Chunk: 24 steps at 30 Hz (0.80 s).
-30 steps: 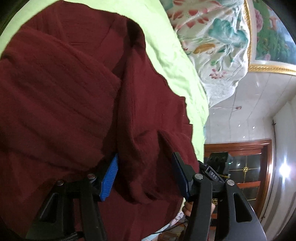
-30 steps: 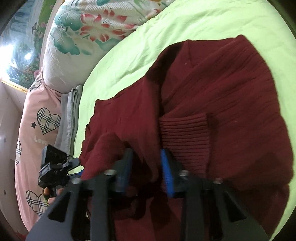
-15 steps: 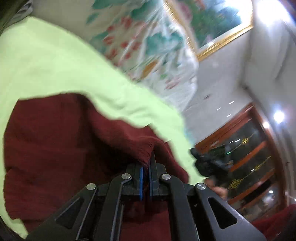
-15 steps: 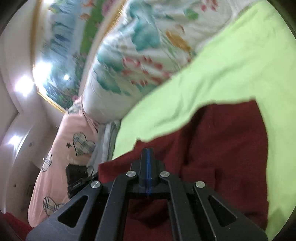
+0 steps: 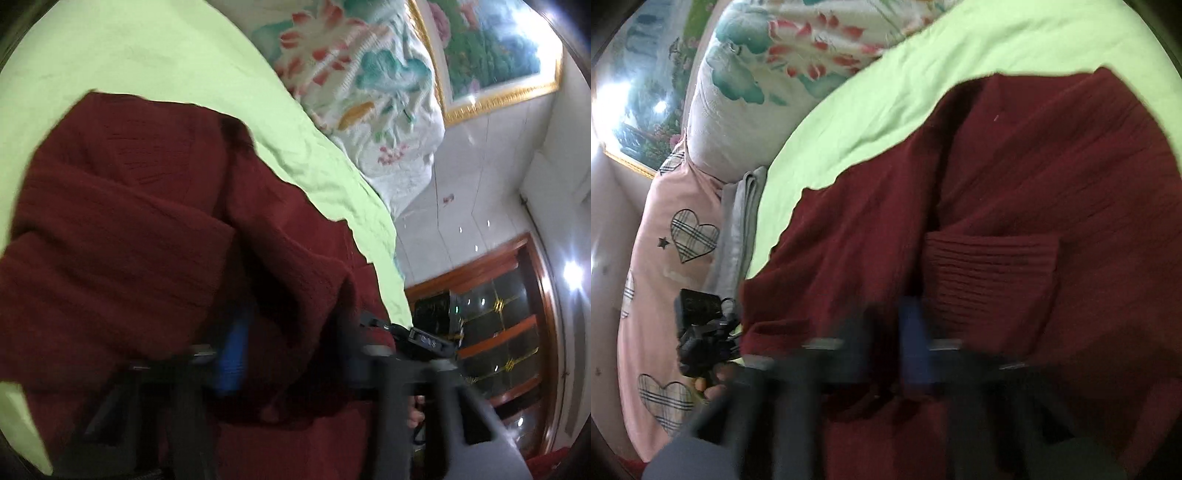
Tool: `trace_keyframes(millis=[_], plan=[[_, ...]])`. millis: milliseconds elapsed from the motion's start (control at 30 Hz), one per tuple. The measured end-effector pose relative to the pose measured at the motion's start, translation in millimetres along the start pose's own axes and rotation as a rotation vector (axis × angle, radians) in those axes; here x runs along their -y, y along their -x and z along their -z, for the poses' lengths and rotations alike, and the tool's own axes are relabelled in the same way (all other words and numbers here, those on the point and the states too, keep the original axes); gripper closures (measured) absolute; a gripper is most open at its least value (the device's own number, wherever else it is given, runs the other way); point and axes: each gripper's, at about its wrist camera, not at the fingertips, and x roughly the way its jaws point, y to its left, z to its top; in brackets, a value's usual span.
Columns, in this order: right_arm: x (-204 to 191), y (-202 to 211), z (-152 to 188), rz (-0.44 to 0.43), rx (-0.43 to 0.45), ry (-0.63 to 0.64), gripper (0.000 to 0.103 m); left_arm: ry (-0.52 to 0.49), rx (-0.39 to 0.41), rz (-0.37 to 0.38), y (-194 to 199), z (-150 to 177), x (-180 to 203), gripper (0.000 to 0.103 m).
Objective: Fold large clothes
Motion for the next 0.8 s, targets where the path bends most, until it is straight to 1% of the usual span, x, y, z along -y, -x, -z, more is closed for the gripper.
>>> trace_keyframes(millis=[33, 67, 133, 167, 200, 233, 333, 367, 433, 467, 500, 533, 567, 600, 667, 700, 733, 767, 800], plan=[[-1, 4, -2, -0.021, 0.01, 0.002, 0.1, -0.019, -0.01, 0.031, -3, -1, 7, 0.101], [-7, 14, -4, -0.049, 0.048, 0.032, 0.1, -0.034, 0.003, 0.044, -2, -2, 13, 0.101], [-15, 45, -6, -0.128, 0.154, 0.072, 0.1, -0.076, 0.041, 0.053, 6, -2, 23, 0.101], [-15, 57, -7, -0.122, 0.193, 0.077, 0.1, -0.083, 0.045, 0.049, 8, -2, 24, 0.1], [-11, 67, -8, -0.077, 0.22, 0.083, 0.1, -0.087, 0.041, 0.037, 8, -1, 22, 0.099], [-8, 69, -8, -0.039, 0.219, 0.088, 0.1, -0.089, 0.028, 0.013, 6, 0, 18, 0.099], [10, 58, -4, 0.026, 0.135, 0.071, 0.1, -0.07, -0.003, -0.049, 3, 5, 3, 0.1], [10, 52, -1, 0.052, 0.109, 0.08, 0.1, -0.063, -0.007, -0.064, 4, 8, -2, 0.1], [10, 48, 5, 0.149, 0.099, 0.108, 0.1, -0.05, -0.017, -0.099, 6, 12, -10, 0.099], [8, 49, 7, 0.221, 0.102, 0.123, 0.1, -0.041, -0.034, -0.126, 6, 14, -13, 0.099], [3, 51, 8, 0.303, 0.121, 0.127, 0.1, -0.035, -0.046, -0.139, 7, 15, -14, 0.099], [-1, 57, 9, 0.368, 0.143, 0.137, 0.099, -0.037, -0.05, -0.144, 10, 17, -14, 0.099], [-9, 62, 11, 0.388, 0.169, 0.151, 0.096, -0.046, -0.049, -0.154, 14, 20, -12, 0.099], [-14, 67, 14, 0.364, 0.193, 0.163, 0.096, -0.051, -0.049, -0.165, 17, 23, -11, 0.099], [-32, 72, 22, 0.27, 0.215, 0.203, 0.096, -0.052, -0.052, -0.173, 20, 26, -7, 0.098], [-37, 71, 25, 0.218, 0.209, 0.214, 0.095, -0.051, -0.05, -0.172, 22, 29, -5, 0.098], [-37, 67, 26, 0.172, 0.186, 0.213, 0.095, -0.051, -0.048, -0.172, 23, 31, -2, 0.096], [-37, 62, 28, 0.163, 0.162, 0.206, 0.095, -0.053, -0.047, -0.172, 27, 35, 1, 0.095], [-36, 58, 30, 0.184, 0.144, 0.199, 0.095, -0.056, -0.044, -0.174, 30, 39, 4, 0.091]])
